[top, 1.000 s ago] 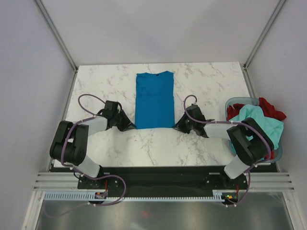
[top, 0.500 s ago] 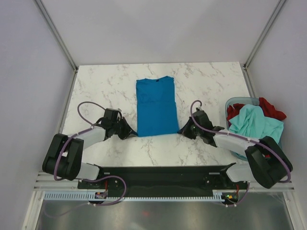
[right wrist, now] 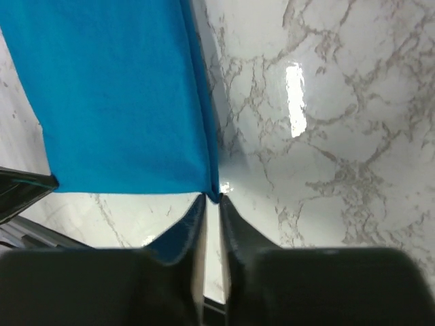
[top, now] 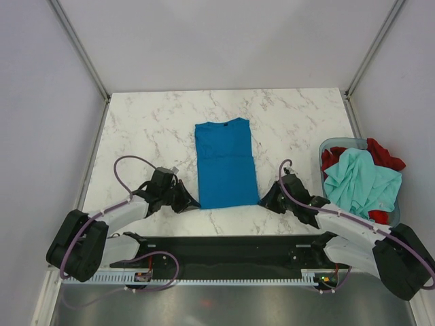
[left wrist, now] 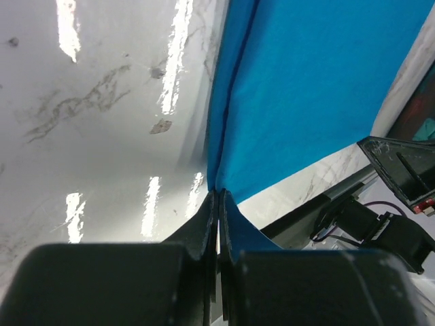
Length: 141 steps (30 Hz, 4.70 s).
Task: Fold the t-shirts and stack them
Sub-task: Fold the tshirt
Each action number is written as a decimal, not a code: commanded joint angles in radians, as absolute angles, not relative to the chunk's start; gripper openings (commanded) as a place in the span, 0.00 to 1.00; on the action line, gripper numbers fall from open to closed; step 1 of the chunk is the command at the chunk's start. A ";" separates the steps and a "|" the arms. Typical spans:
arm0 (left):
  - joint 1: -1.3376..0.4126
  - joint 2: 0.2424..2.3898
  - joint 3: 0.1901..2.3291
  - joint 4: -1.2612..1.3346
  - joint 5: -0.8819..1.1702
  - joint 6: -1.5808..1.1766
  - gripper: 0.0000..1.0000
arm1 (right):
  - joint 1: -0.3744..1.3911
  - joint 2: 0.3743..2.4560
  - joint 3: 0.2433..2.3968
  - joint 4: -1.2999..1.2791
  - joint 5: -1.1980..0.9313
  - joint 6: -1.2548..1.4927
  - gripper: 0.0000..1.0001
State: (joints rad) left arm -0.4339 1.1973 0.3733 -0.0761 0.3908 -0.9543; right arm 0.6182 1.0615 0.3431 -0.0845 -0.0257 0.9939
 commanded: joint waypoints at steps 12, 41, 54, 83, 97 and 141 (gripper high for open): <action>-0.448 1.210 0.357 -0.078 0.333 -0.973 0.02 | 0.621 1.060 0.397 -0.101 -0.046 0.982 0.29; -0.448 1.223 0.353 -0.080 0.314 -0.939 0.02 | 0.627 1.094 0.305 0.024 -0.057 0.986 0.43; -0.446 1.226 0.356 -0.080 0.305 -0.934 0.02 | 0.630 1.094 0.249 0.035 -0.045 1.037 0.33; -0.465 1.163 0.331 -0.089 0.307 -0.946 0.02 | 0.634 0.922 0.218 0.038 -0.043 0.960 0.37; -0.465 1.180 0.331 -0.087 0.298 -0.937 0.02 | 0.635 1.020 0.152 0.219 -0.072 1.000 0.47; -0.597 1.014 0.351 -0.176 0.282 -1.058 0.02 | 0.643 0.749 0.216 -0.077 -0.068 0.919 0.00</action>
State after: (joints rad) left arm -0.5625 1.0794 0.3374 -0.1474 0.3111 -0.9928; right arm 0.6388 0.7918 0.1696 0.0067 -0.0963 0.9455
